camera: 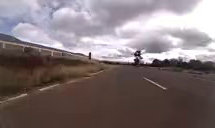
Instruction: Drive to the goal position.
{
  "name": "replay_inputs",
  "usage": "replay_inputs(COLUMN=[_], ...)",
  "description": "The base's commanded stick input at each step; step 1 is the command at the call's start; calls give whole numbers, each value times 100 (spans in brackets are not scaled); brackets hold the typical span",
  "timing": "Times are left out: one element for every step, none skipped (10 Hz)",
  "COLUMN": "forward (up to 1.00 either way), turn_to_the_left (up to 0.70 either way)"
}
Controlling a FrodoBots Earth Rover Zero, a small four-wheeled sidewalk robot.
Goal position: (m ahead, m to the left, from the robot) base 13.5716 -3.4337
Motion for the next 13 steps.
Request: replay_inputs(forward=[70,70,70,70,70,70,70,70,70,70,70,70,70], turn_to_the_left=[-34,-34,-34,-34,-34,-34,0,1,1,1,1,1,1])
